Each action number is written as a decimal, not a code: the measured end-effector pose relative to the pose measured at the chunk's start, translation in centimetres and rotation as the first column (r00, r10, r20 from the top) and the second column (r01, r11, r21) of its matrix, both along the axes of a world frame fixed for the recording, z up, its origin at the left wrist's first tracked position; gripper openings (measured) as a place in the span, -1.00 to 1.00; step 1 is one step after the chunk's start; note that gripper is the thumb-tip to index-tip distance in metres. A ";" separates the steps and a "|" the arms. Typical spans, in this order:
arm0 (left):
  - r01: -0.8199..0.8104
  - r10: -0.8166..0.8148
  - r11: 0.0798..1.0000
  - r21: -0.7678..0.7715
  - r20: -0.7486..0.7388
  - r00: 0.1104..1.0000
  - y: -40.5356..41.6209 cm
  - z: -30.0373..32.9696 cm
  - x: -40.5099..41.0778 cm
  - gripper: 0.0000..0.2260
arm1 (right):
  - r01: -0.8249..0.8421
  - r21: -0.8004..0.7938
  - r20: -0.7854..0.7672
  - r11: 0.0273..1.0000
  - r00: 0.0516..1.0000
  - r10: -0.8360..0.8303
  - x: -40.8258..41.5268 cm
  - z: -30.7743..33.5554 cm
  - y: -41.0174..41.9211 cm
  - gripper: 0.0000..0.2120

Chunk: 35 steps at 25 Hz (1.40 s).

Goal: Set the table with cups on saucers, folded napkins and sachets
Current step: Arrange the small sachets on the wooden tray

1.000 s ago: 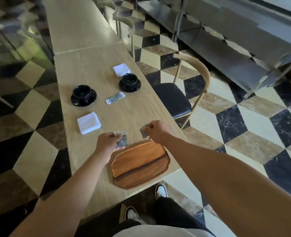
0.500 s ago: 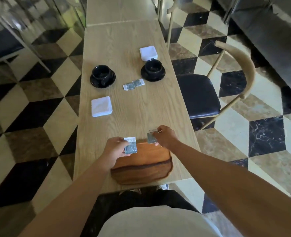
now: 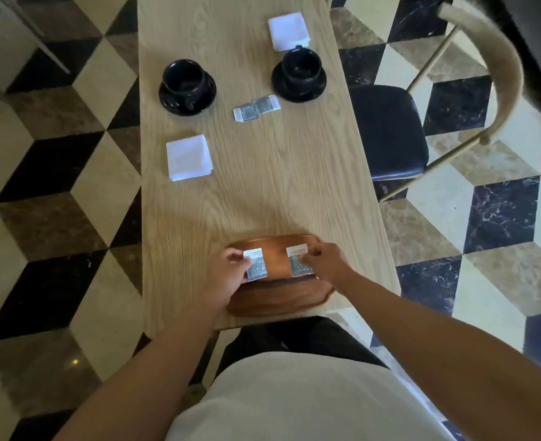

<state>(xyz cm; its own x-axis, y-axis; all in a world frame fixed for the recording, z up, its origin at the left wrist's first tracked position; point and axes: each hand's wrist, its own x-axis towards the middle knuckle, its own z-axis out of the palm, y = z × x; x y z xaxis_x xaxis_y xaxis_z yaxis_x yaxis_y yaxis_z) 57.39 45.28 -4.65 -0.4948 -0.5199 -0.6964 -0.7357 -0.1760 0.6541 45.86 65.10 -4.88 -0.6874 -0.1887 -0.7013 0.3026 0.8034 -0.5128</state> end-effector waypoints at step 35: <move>0.685 -0.718 0.491 -0.538 0.195 0.668 1.8 -1.7 1.8 -0.51 | -0.445 0.111 -0.288 0.889 0.841 0.457 3.5 -2.0 -1.2 -0.61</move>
